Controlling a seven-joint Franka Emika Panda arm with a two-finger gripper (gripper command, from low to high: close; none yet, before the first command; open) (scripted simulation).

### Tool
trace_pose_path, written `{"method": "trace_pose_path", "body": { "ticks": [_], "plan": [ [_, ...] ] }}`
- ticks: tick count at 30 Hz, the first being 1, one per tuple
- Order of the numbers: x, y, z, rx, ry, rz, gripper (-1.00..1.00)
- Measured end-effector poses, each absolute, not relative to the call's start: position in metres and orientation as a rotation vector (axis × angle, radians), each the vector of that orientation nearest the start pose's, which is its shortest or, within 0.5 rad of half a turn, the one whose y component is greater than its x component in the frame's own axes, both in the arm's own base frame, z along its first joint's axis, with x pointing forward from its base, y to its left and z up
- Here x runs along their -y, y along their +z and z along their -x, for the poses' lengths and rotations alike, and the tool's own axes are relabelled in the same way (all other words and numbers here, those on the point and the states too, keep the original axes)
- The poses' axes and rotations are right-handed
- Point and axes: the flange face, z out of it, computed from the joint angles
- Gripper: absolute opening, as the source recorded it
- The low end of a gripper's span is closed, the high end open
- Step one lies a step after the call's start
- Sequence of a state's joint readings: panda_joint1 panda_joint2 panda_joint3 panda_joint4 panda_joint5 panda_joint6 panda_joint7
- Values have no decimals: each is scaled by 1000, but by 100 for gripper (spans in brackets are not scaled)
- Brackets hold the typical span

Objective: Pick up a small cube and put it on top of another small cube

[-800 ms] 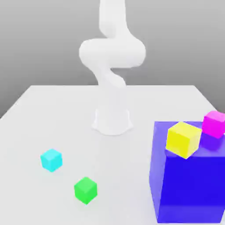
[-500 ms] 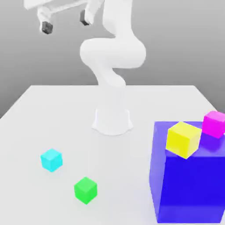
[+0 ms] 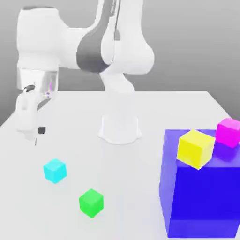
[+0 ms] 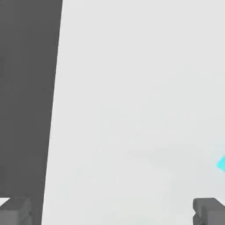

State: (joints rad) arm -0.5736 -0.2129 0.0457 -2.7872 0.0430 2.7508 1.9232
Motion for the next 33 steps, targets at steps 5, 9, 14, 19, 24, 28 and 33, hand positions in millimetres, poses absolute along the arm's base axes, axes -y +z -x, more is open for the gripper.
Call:
{"method": "trace_pose_path", "body": {
  "ticks": [5, 9, 14, 19, 24, 28, 33],
  "plan": [
    [212, 225, -289, -3053, -64, 519, 0],
    [216, 185, -261, -3126, -4, 277, 0],
    [214, 144, -260, -3129, 1, 273, 0],
    [213, 131, -260, -3129, -1, 272, -100],
    [214, 137, -260, -3128, -2, 272, -100],
    [214, 168, -261, -3128, -2, 272, -100],
    [199, 199, -280, -3103, -3, 481, -100]
  ]
}}
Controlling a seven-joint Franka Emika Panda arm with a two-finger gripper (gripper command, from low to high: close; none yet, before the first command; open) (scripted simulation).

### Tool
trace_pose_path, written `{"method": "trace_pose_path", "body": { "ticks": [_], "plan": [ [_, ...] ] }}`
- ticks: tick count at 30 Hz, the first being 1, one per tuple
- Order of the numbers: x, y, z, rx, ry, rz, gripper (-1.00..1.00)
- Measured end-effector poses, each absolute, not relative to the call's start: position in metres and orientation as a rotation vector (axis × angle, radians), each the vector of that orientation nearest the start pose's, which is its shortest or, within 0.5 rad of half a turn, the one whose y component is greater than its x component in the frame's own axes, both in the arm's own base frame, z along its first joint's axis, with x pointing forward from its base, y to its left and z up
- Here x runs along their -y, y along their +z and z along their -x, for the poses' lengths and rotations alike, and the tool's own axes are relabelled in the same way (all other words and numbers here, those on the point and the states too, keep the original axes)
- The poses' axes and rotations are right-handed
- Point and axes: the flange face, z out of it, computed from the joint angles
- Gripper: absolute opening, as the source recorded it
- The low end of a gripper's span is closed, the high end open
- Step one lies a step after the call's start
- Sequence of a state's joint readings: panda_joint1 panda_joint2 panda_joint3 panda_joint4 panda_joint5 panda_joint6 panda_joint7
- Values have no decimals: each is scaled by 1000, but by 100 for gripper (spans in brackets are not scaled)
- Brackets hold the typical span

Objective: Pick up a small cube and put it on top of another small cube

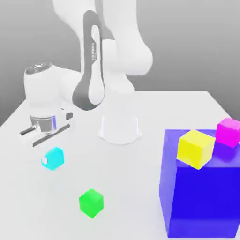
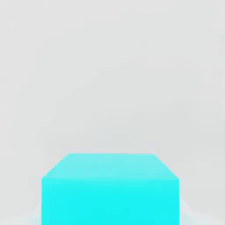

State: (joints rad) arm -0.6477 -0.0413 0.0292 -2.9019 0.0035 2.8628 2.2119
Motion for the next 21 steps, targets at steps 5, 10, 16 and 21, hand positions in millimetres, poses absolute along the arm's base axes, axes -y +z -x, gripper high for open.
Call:
{"method": "trace_pose_path", "body": {
  "ticks": [5, 10, 16, 21],
  "plan": [
    [161, 216, -329, -2965, -4, 1037, -100],
    [111, 233, -372, -2720, -4, 1569, -100],
    [78, 216, -397, -2521, -3, 1874, -100],
    [79, 185, -396, -2520, -3, 1875, 100]
  ]
}}
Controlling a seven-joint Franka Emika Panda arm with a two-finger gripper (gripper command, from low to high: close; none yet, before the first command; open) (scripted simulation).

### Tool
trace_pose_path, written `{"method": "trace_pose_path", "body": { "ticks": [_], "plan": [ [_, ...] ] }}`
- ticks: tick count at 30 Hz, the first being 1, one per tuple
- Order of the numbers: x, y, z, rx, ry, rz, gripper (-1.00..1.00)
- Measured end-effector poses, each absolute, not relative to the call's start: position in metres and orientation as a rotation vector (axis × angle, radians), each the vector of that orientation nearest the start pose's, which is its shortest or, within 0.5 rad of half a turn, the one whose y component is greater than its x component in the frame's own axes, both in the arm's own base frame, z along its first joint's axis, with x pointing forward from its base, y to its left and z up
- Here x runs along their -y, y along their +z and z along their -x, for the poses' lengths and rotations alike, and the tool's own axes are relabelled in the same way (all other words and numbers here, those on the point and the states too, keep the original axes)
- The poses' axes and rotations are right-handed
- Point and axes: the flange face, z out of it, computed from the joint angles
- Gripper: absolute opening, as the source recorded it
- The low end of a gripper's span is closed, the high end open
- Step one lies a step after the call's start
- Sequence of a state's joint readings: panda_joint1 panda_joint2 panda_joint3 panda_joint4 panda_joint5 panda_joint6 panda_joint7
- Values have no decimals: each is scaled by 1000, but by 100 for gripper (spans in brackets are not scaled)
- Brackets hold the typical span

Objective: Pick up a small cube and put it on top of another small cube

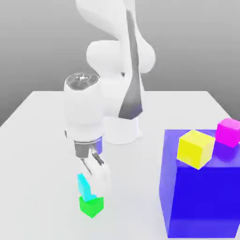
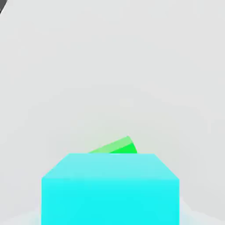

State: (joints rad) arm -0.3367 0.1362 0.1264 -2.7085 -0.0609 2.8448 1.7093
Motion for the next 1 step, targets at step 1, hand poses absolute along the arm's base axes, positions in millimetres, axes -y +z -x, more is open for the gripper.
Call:
{"method": "trace_pose_path", "body": {
  "ticks": [1],
  "plan": [
    [79, 185, -396, -2520, -3, 1875, 100]
  ]
}}
